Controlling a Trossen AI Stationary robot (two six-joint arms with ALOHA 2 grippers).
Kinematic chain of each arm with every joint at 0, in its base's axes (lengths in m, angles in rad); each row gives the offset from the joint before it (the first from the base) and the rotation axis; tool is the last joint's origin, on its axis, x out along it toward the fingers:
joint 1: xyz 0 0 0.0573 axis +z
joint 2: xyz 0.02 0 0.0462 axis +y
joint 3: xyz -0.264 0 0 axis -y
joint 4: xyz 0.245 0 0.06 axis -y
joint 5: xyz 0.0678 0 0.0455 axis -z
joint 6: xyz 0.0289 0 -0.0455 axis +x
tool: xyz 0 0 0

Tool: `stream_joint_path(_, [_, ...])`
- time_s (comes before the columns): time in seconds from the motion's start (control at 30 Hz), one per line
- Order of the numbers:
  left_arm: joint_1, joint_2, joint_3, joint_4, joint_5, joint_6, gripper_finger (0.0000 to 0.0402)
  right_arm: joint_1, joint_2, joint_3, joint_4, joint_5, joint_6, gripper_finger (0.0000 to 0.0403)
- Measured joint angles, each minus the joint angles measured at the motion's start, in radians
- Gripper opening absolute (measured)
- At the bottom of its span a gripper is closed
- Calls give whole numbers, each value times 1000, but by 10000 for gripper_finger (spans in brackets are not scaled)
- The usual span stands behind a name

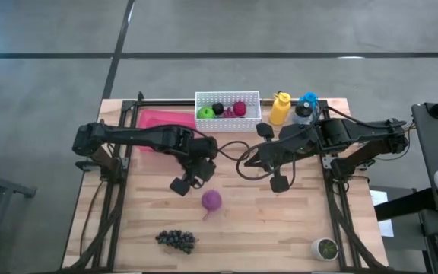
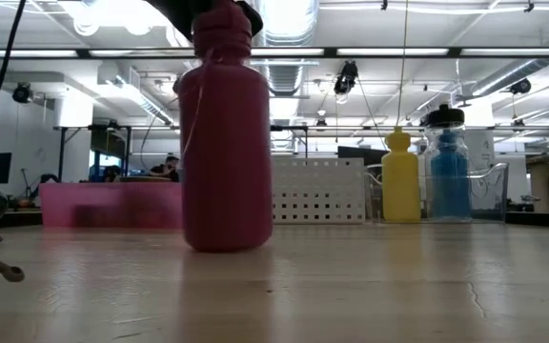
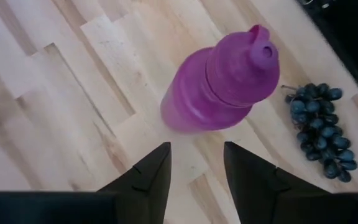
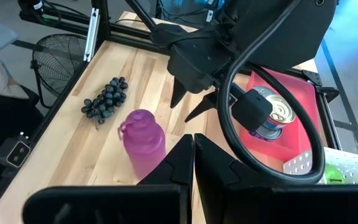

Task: Pick & Place Food Item
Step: Put the purple water bottle into the transparent bin

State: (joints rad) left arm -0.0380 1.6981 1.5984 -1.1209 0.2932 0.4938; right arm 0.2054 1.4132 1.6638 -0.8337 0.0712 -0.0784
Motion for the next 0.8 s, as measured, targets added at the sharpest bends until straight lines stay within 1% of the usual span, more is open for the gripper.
stream_joint_path(0.17, [0,0,0,0,-48,0,152,0,0,0,0,0,0,8])
stream_joint_path(0.43, [0,-33,0,0,-98,7,135,0,0,0,0,0,0,8])
stream_joint_path(0.6, [0,-97,0,2,-122,-11,119,0,0,0,0,0,-3,8])
stream_joint_path(0.7, [-1,-144,1,4,-123,-44,110,0,0,0,0,0,-3,8])
stream_joint_path(0.8, [-4,-197,1,3,-153,-85,99,0,0,0,0,0,-2,8])
